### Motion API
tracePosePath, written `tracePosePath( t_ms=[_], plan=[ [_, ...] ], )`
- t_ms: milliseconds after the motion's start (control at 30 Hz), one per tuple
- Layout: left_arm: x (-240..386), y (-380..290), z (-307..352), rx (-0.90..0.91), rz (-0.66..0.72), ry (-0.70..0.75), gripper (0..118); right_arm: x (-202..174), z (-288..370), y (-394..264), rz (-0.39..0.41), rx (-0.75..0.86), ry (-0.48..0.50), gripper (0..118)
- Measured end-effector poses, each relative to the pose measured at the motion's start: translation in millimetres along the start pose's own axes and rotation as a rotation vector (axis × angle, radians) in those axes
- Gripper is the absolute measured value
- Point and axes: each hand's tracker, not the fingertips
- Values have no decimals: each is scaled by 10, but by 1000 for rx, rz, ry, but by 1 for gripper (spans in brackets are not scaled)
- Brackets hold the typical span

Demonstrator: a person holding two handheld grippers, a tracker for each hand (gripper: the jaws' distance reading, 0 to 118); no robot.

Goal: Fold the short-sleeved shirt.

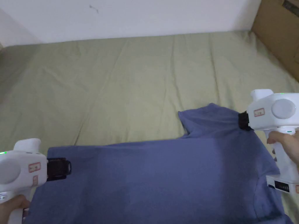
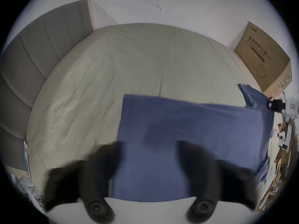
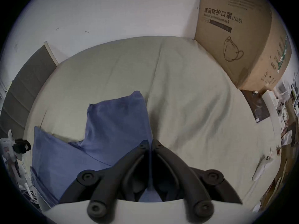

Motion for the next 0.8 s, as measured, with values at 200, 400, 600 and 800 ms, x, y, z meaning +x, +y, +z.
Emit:
tracePosePath(
  t_ms=[200, 400, 600, 800],
  plan=[
    [-225, 435, -478, -5, 75, 27, 116, 59, -82, -56, -26, -25, 8, 2],
    [-214, 532, -907, -93, 80, 5, 89, 49, -168, -46, -15, -38, 0, 2],
    [-124, 528, -685, -53, 3, 34, 1, 64, -141, -82, -24, -49, 8, 2],
    [-142, 464, -239, -31, -1, -18, 1, 62, 162, -176, -32, -30, 19, 2]
  ],
)
